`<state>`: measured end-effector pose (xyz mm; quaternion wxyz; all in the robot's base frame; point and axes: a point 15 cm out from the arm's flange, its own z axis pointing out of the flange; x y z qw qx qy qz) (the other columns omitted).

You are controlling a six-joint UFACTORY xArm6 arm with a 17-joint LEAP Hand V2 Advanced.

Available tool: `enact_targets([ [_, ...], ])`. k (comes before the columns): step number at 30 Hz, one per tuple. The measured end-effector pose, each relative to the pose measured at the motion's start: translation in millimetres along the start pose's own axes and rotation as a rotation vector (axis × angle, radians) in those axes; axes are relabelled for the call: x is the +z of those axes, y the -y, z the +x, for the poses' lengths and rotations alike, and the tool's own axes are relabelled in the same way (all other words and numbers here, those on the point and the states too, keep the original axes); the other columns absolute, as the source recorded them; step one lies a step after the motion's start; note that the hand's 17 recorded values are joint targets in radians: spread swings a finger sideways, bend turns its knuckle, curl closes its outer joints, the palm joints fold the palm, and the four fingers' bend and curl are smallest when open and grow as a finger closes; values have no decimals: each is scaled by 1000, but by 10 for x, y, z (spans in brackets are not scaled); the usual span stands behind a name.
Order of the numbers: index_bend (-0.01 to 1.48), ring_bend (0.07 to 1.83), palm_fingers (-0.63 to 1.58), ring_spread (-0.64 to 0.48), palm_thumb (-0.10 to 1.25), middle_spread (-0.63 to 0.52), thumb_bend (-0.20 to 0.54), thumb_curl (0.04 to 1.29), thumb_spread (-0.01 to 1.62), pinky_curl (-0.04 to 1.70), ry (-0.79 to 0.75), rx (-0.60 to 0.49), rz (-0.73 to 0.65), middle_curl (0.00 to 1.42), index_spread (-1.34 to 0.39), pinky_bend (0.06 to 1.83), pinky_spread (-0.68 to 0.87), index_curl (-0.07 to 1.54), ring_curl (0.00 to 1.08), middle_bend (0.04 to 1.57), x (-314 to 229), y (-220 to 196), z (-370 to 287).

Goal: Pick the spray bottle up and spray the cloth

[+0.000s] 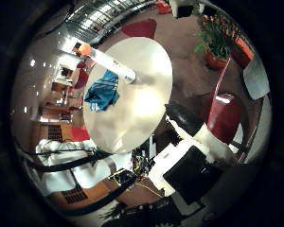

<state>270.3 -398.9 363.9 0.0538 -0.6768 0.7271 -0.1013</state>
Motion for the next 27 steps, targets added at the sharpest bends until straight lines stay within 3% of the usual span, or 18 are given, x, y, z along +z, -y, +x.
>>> enact_targets([
  [13, 135, 218, 232, 189, 691, -10, -26, 331, 1129, 303, 147, -8, 66, 391, -260, 250, 432, 322, 237, 276, 290, 303, -513],
  [21, 147, 281, 201, 181, 646, 11, -23, 326, 1103, 323, 304, 59, 133, 392, -237, 336, 433, 273, 267, 291, 534, 276, -985],
  [27, 151, 300, 191, 181, 617, 25, -27, 318, 1074, 321, 341, 74, 144, 385, -234, 360, 437, 270, 275, 289, 572, 213, -1132],
])
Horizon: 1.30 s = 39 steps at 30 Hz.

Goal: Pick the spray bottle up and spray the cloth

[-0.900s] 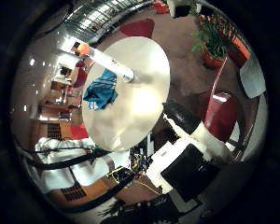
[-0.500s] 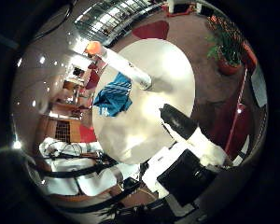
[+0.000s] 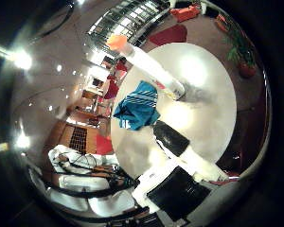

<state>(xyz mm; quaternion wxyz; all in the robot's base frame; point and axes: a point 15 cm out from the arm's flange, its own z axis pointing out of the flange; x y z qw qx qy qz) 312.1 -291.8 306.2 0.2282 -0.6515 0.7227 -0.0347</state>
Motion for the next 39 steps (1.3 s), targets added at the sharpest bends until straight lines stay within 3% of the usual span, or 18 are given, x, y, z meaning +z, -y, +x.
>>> enact_targets([
  [12, 154, 307, 185, 179, 496, 24, -30, 287, 998, 308, 50, -98, -29, 373, -245, 373, 426, 276, 275, 277, 24, -336, 339],
  [25, 154, 305, 187, 174, 424, 0, -31, 281, 958, 297, 106, -170, -16, 367, -259, 378, 410, 276, 267, 276, -91, -13, 832],
  [39, 148, 352, 200, 143, 407, -22, -28, 284, 951, 300, 168, -240, -8, 364, -270, 417, 403, 267, 269, 270, 231, 390, 925],
])
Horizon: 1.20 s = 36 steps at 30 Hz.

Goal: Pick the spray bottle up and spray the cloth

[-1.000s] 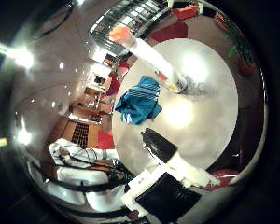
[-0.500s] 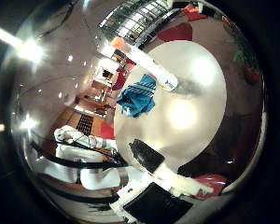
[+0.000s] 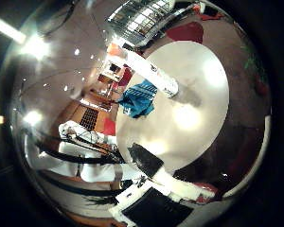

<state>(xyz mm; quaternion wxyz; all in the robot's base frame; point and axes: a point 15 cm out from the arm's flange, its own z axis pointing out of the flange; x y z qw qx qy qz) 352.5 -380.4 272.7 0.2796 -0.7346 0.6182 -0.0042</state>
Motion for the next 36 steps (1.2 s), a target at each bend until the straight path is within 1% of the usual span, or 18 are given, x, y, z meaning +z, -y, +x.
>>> enact_targets([
  [7, 147, 389, 188, 135, 408, -16, -30, 288, 950, 301, 142, 1, 31, 365, -260, 443, 391, 261, 272, 272, 223, 121, -270],
  [14, 143, 392, 101, 167, 396, 59, -32, 286, 941, 307, 227, -4, 72, 355, -231, 492, 406, 254, 269, 235, 320, 282, -542],
  [18, 147, 385, 60, 186, 393, 120, -29, 286, 934, 307, 326, 34, 123, 345, -220, 509, 407, 253, 264, 210, 437, 287, -826],
  [25, 149, 382, 55, 199, 400, 140, -28, 289, 937, 302, 417, 101, 203, 344, -212, 509, 418, 256, 263, 206, 582, 269, -1278],
  [36, 155, 370, 60, 208, 424, 154, -29, 289, 945, 294, 475, 181, 314, 341, -197, 479, 409, 262, 261, 210, 653, 315, -1668],
])
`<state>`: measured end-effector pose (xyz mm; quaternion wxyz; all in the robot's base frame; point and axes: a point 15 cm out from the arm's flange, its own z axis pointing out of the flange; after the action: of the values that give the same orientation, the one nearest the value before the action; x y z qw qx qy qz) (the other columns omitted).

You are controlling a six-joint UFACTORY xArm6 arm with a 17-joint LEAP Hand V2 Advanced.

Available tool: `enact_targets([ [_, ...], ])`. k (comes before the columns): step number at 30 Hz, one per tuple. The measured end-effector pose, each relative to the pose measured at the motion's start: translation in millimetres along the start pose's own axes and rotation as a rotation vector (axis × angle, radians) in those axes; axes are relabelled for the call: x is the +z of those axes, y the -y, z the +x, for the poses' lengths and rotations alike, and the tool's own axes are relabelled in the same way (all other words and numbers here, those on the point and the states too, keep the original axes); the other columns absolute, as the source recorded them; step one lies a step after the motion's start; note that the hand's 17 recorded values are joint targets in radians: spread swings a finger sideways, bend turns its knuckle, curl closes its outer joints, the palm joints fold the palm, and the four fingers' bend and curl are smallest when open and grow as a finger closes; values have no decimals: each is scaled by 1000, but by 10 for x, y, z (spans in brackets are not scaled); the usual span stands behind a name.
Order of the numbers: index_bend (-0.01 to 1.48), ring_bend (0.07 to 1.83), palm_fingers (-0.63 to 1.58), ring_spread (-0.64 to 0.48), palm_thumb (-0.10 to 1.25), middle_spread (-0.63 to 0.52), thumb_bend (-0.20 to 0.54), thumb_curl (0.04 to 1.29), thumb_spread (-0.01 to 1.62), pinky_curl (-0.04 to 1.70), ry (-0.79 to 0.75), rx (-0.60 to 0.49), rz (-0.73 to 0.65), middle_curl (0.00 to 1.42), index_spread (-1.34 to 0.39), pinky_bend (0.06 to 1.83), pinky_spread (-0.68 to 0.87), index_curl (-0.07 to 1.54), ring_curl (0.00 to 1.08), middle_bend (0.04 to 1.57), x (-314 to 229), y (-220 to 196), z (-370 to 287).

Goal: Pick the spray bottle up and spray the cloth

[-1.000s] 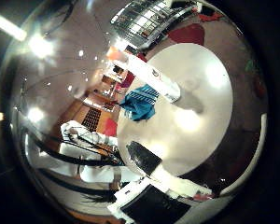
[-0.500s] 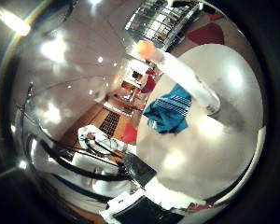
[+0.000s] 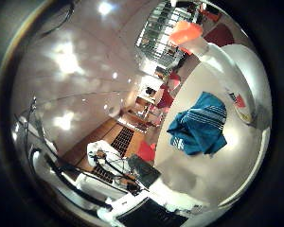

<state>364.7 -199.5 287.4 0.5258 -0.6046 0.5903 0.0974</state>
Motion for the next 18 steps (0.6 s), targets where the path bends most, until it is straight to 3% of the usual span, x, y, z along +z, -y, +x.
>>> enact_targets([
  [18, 154, 354, 86, 211, 472, 166, -27, 290, 966, 296, -24, 98, 156, 342, -176, 429, 420, 270, 263, 206, 55, -127, 109],
])
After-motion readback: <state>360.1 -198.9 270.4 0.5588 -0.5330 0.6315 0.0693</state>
